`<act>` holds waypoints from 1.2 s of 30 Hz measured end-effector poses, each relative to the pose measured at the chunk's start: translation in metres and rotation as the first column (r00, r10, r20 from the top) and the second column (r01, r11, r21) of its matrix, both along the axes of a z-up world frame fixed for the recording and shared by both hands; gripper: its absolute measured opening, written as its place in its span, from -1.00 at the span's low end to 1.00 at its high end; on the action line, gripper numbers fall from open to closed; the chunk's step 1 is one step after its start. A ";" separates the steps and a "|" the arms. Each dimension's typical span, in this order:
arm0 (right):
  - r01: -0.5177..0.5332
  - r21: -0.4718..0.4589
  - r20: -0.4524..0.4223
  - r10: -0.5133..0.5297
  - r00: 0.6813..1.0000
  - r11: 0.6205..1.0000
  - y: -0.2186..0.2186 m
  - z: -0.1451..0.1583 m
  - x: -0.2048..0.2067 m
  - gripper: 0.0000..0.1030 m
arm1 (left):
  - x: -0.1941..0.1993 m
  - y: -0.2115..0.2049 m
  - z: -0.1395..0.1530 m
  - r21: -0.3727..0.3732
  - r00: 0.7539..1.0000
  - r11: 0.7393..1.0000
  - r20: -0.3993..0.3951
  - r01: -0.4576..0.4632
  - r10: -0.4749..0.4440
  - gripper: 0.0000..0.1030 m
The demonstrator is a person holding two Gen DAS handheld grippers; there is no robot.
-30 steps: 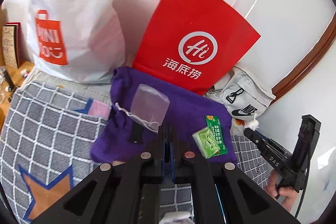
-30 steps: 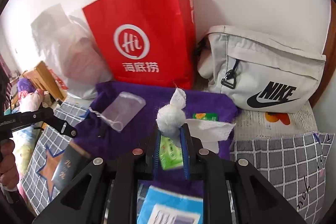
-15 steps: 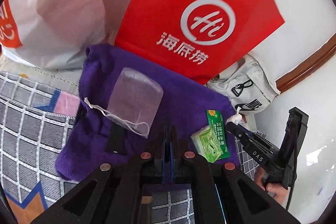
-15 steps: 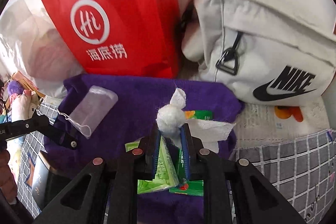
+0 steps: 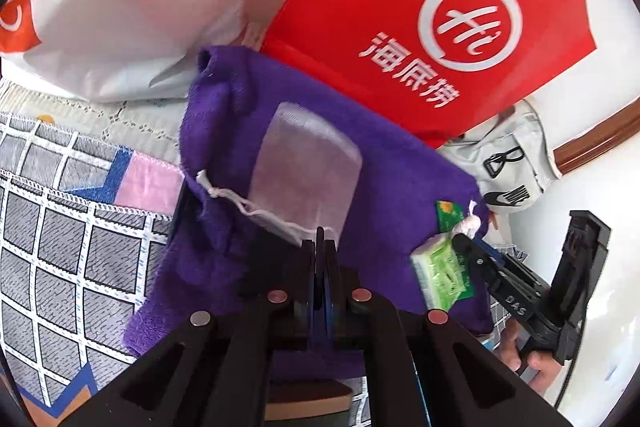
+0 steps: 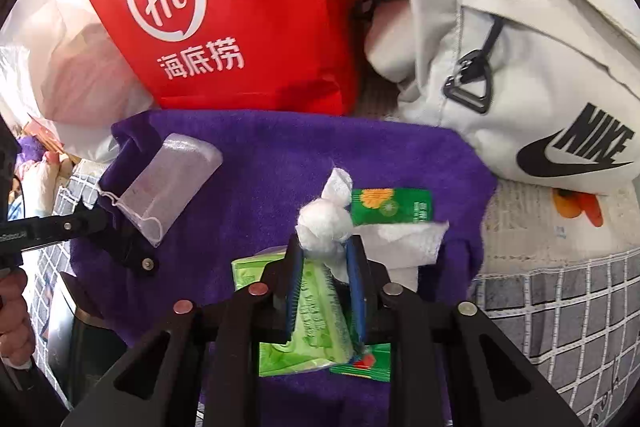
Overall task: Organize soft objects
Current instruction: 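Open the right tool to drop the cotton ball onto the towel, then grasp the white tomato-print packet with the right tool while the left tool moves to the yellow pouch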
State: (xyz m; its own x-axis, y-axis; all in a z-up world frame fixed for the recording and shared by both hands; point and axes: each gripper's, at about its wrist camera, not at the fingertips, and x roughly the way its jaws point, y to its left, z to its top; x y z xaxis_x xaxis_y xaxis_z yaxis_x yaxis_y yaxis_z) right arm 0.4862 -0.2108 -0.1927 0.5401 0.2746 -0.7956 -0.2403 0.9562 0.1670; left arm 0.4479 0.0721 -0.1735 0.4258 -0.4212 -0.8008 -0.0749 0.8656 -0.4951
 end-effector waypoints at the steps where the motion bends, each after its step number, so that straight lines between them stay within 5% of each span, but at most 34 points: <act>1: -0.005 0.007 0.001 0.005 1.000 1.000 0.001 0.000 0.000 -0.37 | 0.001 0.001 -0.002 -0.001 1.000 1.000 -0.008 -0.002 0.002 -0.92; 4: -0.021 0.003 0.025 0.021 0.999 1.000 0.004 0.005 -0.004 0.04 | 0.002 0.005 -0.006 -0.003 0.999 1.000 -0.038 -0.007 0.007 -0.87; 7: -0.024 -0.018 0.058 0.025 0.998 1.000 0.007 0.013 -0.010 0.08 | 0.001 0.007 -0.005 0.005 0.999 1.000 -0.054 -0.002 0.002 -0.28; 11: -0.026 -0.013 0.078 0.027 0.997 1.000 0.009 0.024 -0.019 0.24 | -0.007 0.011 0.010 0.047 0.999 0.999 -0.030 -0.020 0.022 -0.05; 19: -0.017 -0.010 0.122 0.018 0.992 1.000 0.010 0.044 -0.073 0.29 | -0.047 0.023 0.037 0.078 0.999 0.996 0.009 -0.045 0.044 0.02; 31: -0.120 -0.004 0.185 0.118 0.976 0.993 0.031 0.051 -0.217 0.28 | -0.148 0.037 0.072 0.140 0.987 0.987 0.150 -0.080 0.059 0.02; 36: -0.178 -0.021 0.184 0.179 0.967 0.984 0.045 0.043 -0.257 -0.10 | -0.188 0.032 0.069 0.189 0.985 0.979 0.168 -0.069 0.037 0.02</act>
State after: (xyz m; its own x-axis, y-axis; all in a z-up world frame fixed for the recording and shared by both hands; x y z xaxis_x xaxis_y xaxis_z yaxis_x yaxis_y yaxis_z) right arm 0.2292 -0.1657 -0.1495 0.6198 0.3770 -0.6883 -0.4335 0.8956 0.1001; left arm 0.2597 0.1042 -0.1046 0.5745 -0.2380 -0.7831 -0.0560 0.9431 -0.3277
